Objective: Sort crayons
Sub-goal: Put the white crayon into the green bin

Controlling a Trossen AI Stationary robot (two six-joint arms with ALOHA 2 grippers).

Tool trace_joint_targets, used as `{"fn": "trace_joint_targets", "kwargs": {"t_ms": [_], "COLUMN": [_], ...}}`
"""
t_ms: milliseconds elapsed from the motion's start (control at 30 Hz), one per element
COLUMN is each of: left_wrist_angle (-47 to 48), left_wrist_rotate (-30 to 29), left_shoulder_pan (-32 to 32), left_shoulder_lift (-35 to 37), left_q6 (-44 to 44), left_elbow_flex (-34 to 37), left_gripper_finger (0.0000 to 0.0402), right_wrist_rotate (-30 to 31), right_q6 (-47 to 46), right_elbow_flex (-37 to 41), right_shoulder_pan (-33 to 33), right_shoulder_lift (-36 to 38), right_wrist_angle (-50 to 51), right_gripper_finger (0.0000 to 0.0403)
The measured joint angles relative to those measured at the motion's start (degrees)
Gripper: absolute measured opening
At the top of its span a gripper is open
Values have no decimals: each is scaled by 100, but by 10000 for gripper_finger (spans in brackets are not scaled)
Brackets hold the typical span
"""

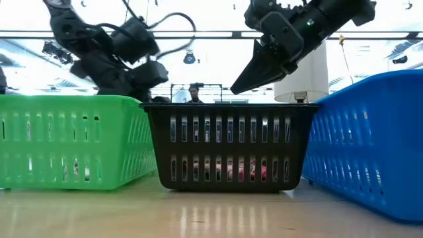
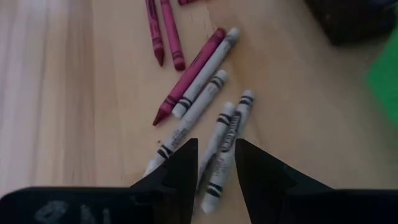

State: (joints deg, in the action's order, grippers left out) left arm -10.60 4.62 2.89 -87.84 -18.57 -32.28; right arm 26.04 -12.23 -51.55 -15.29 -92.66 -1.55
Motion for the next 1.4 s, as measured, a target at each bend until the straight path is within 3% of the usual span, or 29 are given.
{"fn": "trace_joint_targets", "kwargs": {"t_ms": [333,533,967,1400], "left_wrist_angle": [691,779,272,504], "left_wrist_rotate": [53,708,970,1205], "left_shoulder_pan": [354,731,910,1104], "left_shoulder_lift": [-332,-425,-1200,-1239], "left_q6": [-751,-1136,-1506,-1715], "left_elbow_flex": [-743,-754,-782,-786], "left_gripper_finger": [117,117,116,115], "right_wrist_rotate": [-9,-13,-17,-17], "right_q6": [30,43,194,194], "right_elbow_flex": [0,0,118,131], "right_shoulder_pan": [3,1,1,1], "right_shoulder_lift": [0,0,0,0], "right_wrist_angle": [-9,-55,-416,-485], "right_gripper_finger": [77,77,77,77]}}
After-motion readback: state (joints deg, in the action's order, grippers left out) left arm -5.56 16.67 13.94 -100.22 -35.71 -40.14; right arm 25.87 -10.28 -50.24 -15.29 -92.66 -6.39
